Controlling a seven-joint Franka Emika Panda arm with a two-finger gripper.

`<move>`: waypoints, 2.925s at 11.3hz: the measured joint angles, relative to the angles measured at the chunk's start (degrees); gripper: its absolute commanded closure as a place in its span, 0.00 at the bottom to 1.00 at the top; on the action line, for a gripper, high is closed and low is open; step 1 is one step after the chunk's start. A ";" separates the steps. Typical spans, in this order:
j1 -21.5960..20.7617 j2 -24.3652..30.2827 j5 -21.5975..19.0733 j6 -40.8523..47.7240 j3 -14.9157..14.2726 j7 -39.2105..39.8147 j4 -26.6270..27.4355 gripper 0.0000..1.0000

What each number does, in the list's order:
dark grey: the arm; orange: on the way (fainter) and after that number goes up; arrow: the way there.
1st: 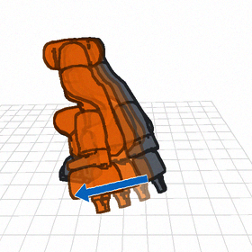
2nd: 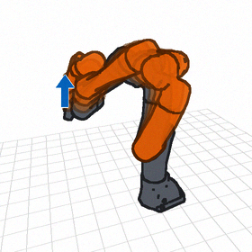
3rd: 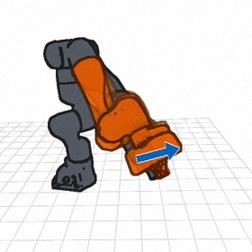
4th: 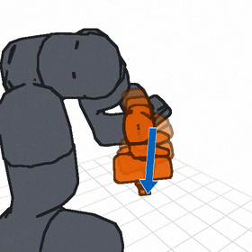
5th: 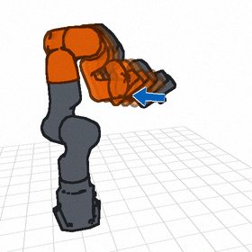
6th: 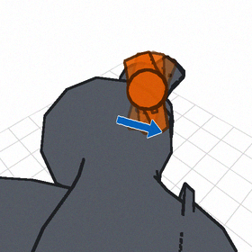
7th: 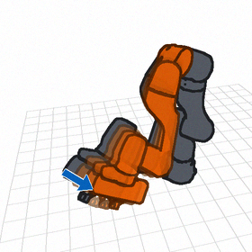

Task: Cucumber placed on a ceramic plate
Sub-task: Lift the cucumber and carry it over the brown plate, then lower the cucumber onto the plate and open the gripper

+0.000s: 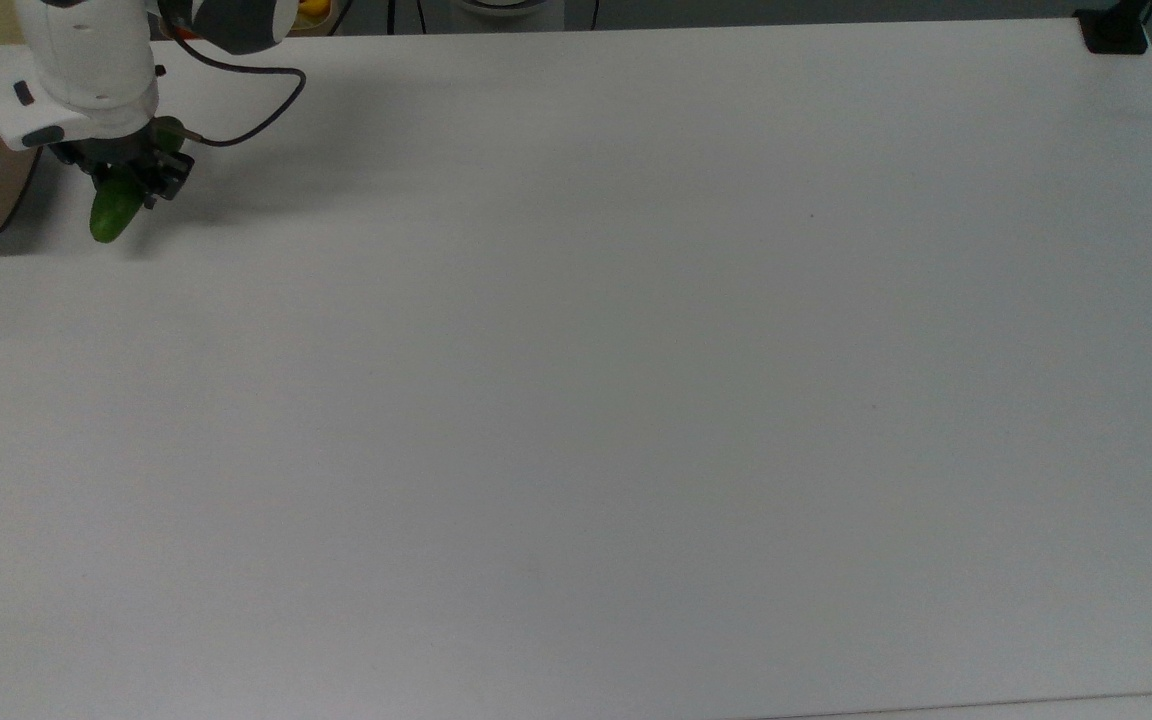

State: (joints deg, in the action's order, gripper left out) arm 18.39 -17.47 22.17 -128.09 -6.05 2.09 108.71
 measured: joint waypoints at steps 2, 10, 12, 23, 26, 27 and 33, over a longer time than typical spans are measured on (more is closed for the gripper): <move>0.98 0.74 -1.13 0.00 -0.65 0.09 -1.30 0.51; 1.35 0.99 -9.48 0.00 -11.23 14.03 -3.97 0.51; 1.58 0.99 -12.08 0.00 -12.64 17.71 -4.00 0.51; 3.17 -2.44 -14.48 -4.48 -13.57 18.78 -5.95 0.02; 3.17 -2.72 -14.49 -4.48 -13.56 18.78 -5.97 0.00; 3.17 -2.75 -14.50 -4.48 -13.56 18.78 -5.97 0.00; 2.88 -0.49 -22.51 -0.89 -13.04 15.46 -6.85 0.00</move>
State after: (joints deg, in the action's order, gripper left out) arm 21.27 -17.96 -0.35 -128.98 -19.09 17.56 101.86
